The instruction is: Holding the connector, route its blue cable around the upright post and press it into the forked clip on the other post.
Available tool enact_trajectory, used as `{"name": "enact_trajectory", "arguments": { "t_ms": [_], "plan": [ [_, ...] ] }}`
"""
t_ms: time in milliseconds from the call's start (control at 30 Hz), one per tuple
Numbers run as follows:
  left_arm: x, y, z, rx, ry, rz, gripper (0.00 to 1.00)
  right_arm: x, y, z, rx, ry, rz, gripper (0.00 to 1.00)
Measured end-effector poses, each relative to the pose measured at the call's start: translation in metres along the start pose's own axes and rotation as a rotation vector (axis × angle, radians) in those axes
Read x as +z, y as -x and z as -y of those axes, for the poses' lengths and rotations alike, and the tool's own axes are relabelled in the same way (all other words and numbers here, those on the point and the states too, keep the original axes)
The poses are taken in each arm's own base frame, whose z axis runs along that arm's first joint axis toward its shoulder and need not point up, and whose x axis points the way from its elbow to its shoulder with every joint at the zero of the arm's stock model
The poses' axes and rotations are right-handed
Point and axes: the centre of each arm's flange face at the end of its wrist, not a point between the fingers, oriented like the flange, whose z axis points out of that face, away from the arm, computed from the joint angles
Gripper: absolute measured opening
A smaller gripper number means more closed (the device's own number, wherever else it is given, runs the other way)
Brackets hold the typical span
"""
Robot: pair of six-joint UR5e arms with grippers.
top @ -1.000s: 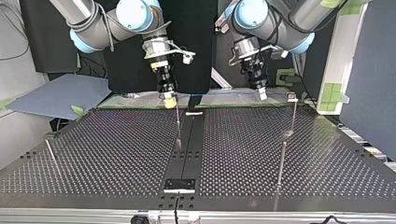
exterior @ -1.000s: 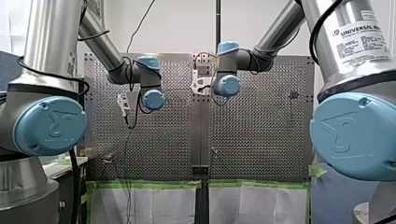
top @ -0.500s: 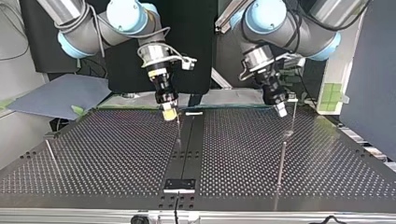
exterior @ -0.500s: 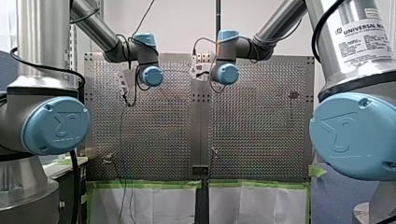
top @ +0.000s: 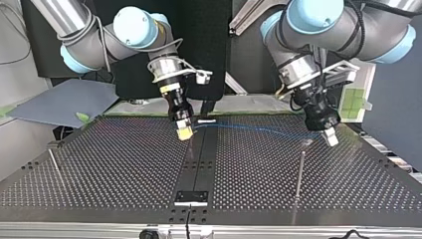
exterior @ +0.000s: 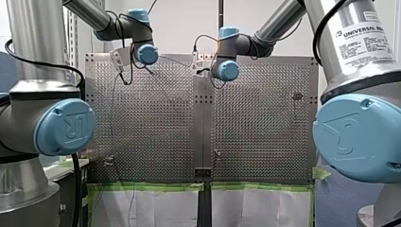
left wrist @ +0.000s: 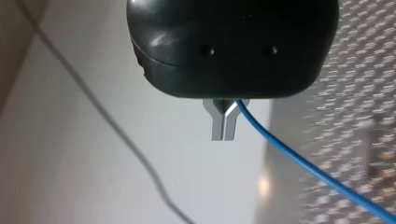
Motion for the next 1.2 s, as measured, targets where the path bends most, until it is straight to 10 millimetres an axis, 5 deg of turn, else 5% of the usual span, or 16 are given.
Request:
{"name": "enact_trajectory", "arguments": {
  "t_ms": [167,400,733,1033,1200],
  "plan": [
    [0.020,0.025,-0.001,-0.017,-0.009,0.029,0.00,0.012,-0.001,0.002,0.005,-0.010,-0.007,0.00],
    [0.053,0.024,-0.005,0.016,-0.013,0.015,0.00,0.029,-0.016,0.002,0.011,-0.013,-0.037,0.00],
    [0.095,-0.002,-0.021,0.066,-0.009,-0.052,0.00,0.048,-0.028,0.001,0.017,-0.010,-0.065,0.00],
    [0.119,-0.046,-0.055,0.137,0.009,-0.167,0.00,0.055,-0.008,-0.004,0.017,0.001,-0.044,0.00],
    [0.128,-0.055,-0.063,0.133,-0.005,-0.179,0.00,0.057,0.002,-0.007,0.015,0.006,-0.034,0.00]
  ]
}}
